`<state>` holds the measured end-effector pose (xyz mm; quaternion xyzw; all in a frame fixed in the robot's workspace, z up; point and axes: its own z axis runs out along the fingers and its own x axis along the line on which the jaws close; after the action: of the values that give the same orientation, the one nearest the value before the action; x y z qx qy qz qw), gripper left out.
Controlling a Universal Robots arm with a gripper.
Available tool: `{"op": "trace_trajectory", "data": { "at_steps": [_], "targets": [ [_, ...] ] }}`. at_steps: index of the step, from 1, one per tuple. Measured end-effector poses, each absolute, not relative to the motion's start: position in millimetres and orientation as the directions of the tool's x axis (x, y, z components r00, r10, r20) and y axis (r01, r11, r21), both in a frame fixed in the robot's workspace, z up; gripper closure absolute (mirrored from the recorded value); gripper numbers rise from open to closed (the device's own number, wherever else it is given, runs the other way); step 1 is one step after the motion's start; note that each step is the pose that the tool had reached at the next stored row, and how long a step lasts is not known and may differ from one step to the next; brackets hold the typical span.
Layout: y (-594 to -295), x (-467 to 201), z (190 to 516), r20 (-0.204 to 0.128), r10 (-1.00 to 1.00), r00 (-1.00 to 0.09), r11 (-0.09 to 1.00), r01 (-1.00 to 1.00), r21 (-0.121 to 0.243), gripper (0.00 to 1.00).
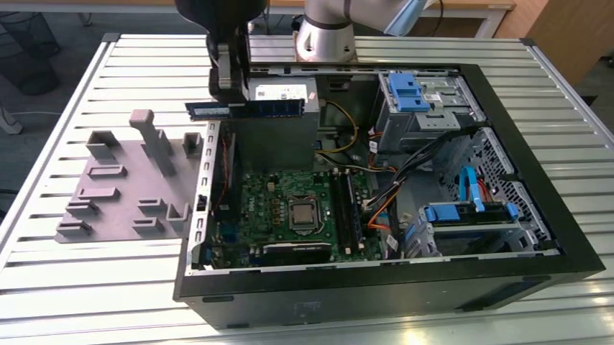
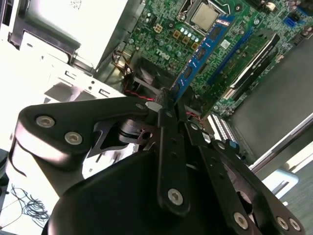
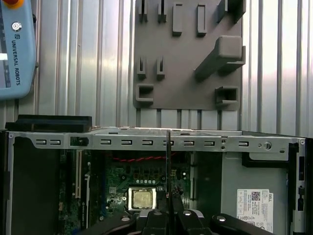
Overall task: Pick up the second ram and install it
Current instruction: 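Pick up the second ram and move it above second insertion slot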
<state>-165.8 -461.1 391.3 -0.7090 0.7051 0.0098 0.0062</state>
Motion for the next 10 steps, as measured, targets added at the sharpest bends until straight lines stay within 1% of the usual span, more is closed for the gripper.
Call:
{"op": "trace_trajectory", "data": {
  "at_steps": [10],
  "targets": [
    [-461.1,-155.8,391.2,-0.023,-1.0,0.006,-0.006,-1.0,0.005,0.86]
  ]
}}
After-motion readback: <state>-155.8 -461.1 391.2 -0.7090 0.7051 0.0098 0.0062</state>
